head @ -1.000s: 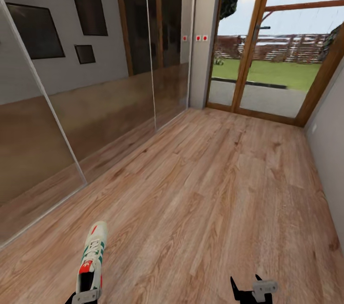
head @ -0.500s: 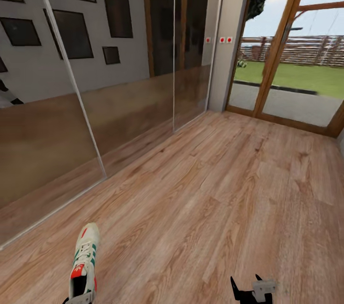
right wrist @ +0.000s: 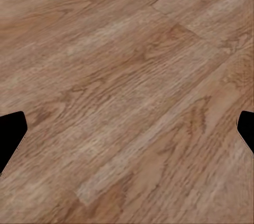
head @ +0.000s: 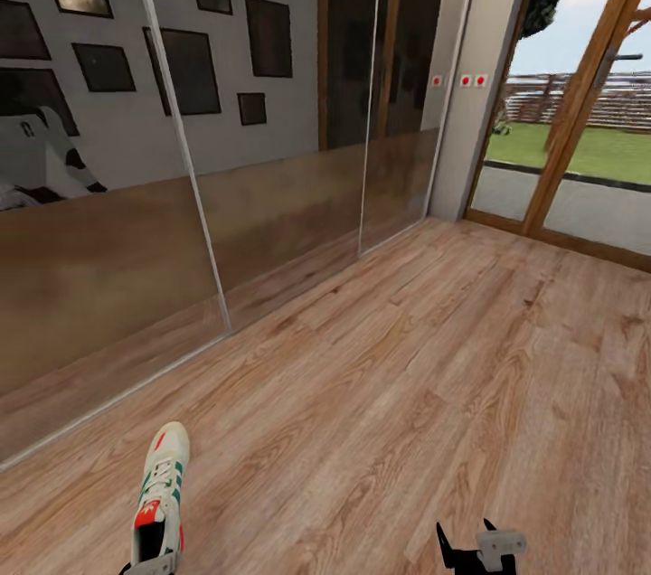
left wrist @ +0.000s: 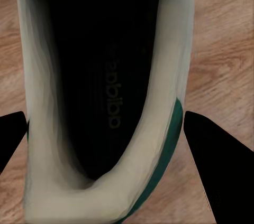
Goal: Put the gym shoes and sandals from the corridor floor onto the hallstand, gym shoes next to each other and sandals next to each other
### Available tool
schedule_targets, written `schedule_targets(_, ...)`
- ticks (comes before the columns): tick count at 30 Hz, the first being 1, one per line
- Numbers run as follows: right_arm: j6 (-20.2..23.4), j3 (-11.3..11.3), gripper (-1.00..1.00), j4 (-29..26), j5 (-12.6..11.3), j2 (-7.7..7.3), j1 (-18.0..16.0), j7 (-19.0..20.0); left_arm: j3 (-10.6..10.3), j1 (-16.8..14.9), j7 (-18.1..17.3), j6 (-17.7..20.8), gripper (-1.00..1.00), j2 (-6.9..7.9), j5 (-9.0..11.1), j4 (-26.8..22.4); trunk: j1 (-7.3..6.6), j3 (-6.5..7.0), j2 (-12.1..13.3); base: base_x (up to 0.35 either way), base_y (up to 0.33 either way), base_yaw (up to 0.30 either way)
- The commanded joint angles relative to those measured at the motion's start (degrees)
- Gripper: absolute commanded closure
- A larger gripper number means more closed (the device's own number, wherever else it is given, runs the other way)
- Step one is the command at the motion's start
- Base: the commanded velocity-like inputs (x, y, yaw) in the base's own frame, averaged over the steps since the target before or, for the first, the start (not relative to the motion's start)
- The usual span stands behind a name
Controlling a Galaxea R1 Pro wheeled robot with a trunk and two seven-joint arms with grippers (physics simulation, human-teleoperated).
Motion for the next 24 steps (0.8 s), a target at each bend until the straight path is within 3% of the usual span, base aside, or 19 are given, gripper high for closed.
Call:
schedule_targets(1,-0.18,0.30,-1.00,0.04,-0.60,-0.05,-0.02,0.27,0.00,-0.04,0.05,-0.18,1.00,-0.02,0.07,0.04,0.02,0.00,-0.02,0.269,-0.194,0.250)
schedule_targets(24,-0.18,0.30,-1.00,0.06,-0.56,-0.05,-0.02,0.27,0.09,-0.04,0.06,-0.19,1.00,0.00,0.14,0.04,0.02,1.12,-0.02,0.277,-0.205,0.249)
